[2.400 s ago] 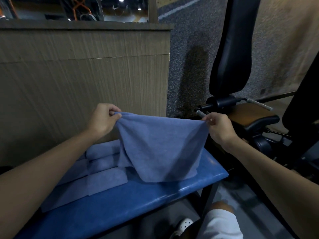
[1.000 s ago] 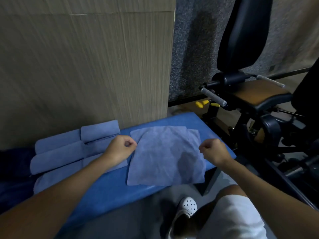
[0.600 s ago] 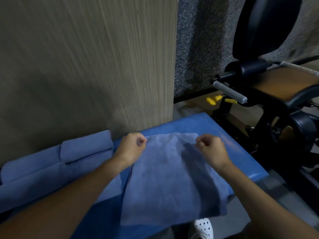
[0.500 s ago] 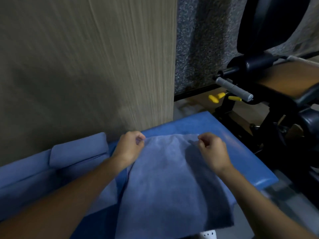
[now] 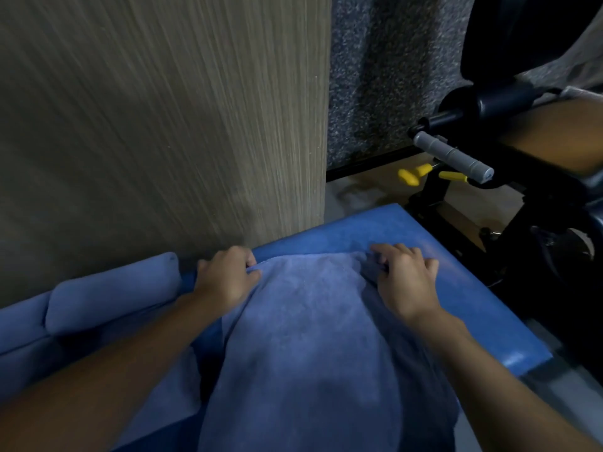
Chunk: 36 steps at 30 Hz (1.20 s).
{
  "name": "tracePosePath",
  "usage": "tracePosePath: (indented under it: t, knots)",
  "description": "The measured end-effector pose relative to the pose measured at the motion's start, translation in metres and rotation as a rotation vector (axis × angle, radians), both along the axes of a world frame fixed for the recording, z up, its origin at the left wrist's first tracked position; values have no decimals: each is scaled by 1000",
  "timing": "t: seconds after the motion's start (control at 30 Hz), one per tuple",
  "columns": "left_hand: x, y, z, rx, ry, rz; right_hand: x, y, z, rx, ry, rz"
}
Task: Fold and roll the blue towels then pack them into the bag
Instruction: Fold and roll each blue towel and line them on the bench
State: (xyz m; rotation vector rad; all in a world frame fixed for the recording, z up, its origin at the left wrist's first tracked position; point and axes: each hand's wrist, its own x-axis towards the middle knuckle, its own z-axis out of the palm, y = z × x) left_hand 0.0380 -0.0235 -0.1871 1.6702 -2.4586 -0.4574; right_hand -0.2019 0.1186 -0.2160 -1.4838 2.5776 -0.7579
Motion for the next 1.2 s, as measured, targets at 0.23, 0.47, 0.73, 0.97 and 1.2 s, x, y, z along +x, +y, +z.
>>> tracePosePath:
  t: [0.23,0.47,0.73,0.97,1.2]
  knots:
    - [11,5,15,-56,288,-132,-1,9,14,-192,-111,-16]
    - [10,19,31,-68,421,-171,0,39,37,-398,-563,-51]
    - [6,23,21,198,342,-202,-18,70,21,-216,-644,-138]
    - [-6,21,17,159,313,-160,-26,69,13,-237,-540,-254]
    - [-21,17,-2,196,442,-170,-32,54,4,-50,-260,-139]
